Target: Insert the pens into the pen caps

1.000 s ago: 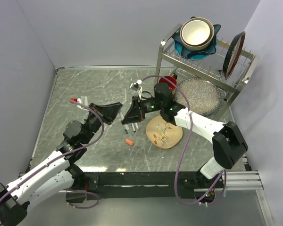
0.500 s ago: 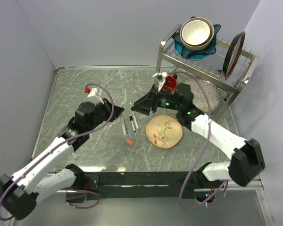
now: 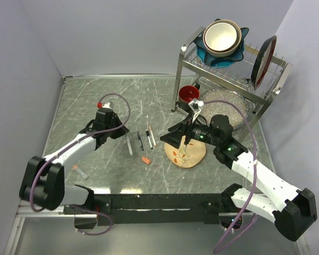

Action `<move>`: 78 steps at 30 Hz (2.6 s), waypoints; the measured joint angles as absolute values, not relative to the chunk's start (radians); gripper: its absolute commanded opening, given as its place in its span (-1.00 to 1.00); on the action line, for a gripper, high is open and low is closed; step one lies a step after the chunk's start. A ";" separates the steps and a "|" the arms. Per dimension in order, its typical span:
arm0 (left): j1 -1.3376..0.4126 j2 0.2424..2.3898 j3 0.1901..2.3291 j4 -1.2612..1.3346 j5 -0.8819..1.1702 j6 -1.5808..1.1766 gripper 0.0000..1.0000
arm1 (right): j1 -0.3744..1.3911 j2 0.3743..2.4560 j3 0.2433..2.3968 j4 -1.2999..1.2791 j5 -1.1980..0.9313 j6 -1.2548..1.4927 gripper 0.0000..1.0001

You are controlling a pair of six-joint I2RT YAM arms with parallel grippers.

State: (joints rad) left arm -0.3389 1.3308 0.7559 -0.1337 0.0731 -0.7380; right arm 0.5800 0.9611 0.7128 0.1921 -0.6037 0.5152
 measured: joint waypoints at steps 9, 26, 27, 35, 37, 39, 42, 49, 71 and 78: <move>-0.335 1.531 0.802 -0.093 0.070 -0.775 -0.66 | 0.580 0.952 0.693 0.181 -0.595 0.538 1.00; -0.332 1.605 0.892 -0.191 -0.090 -0.810 0.28 | 0.580 0.926 0.693 0.179 -0.588 0.533 1.00; -0.330 1.586 0.911 -0.235 -0.140 -0.824 0.28 | 0.580 0.926 0.693 0.179 -0.588 0.533 1.00; -0.248 1.441 1.016 -0.556 -0.506 -1.069 0.50 | 0.580 0.931 0.693 0.168 -0.591 0.529 1.00; -0.216 1.415 0.999 -0.602 -0.552 -1.130 0.52 | 0.580 0.933 0.693 0.157 -0.591 0.524 1.00; -0.190 1.394 0.971 -0.652 -0.585 -1.198 0.53 | 0.580 0.933 0.693 0.139 -0.590 0.514 1.00; -0.168 1.361 0.921 -0.735 -0.630 -1.309 0.55 | 0.580 0.935 0.699 0.096 -0.586 0.496 1.00; -0.164 1.275 0.854 -0.838 -0.661 -1.534 0.57 | 0.580 0.958 0.758 0.001 -0.567 0.455 1.00; 0.050 1.230 0.624 -0.906 -0.590 -1.687 0.55 | 0.588 0.988 0.778 -0.068 -0.538 0.474 1.00; 0.061 1.298 0.613 -0.864 -0.580 -1.684 0.35 | 0.588 0.976 0.778 -0.074 -0.538 0.465 1.00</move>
State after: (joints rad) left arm 0.0612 1.2976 0.6128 -0.8642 -0.5797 -1.6836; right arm 0.5877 0.9756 0.7784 -0.0738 -0.5377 0.4652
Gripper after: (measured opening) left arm 0.736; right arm 0.999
